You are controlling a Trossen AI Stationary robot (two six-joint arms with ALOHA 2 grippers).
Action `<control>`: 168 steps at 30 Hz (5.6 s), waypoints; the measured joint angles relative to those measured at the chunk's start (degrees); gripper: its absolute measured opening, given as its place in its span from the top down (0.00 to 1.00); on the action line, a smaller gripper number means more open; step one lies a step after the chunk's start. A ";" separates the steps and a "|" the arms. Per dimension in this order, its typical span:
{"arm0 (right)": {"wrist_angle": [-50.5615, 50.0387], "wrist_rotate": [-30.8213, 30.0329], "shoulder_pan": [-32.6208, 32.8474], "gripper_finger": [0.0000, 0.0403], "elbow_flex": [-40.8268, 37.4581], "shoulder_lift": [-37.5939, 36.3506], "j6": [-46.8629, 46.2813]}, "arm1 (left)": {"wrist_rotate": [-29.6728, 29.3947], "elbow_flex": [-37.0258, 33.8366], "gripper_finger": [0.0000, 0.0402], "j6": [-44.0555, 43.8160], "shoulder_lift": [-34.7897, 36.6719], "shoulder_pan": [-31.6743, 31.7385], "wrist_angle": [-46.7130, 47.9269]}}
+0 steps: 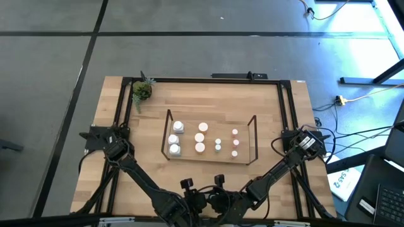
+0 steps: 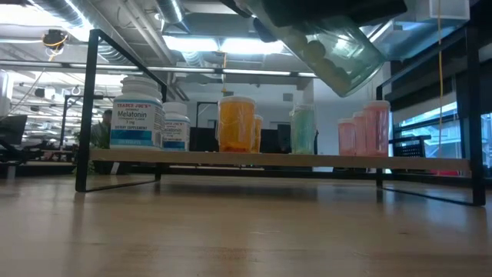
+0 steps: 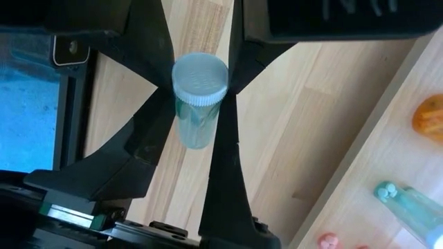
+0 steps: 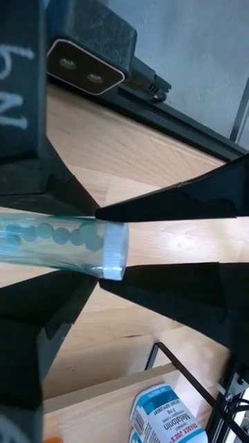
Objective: Pick and place medicine bottles onto shelf by color
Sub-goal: Put the light blue pill bottle on the shelf aligned with the other light blue pill bottle
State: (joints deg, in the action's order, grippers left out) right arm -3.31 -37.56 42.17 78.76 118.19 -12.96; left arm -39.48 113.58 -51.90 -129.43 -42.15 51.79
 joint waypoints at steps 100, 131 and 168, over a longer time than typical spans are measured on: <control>-26.94 5.59 5.08 0.50 -0.02 -9.91 -13.07 | 4.48 9.26 0.75 -0.03 -0.03 2.14 14.13; -45.90 -1.93 13.55 0.50 -0.02 -18.64 -30.20 | 32.88 18.38 0.75 12.49 -3.72 14.47 28.62; -45.12 -8.92 13.44 0.50 -0.02 -18.64 -28.67 | 34.51 18.49 0.75 8.74 -8.26 15.56 26.99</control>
State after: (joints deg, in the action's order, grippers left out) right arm -48.42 -46.48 55.61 78.74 99.55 -41.63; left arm -4.97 132.07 -43.16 -137.69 -26.59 78.78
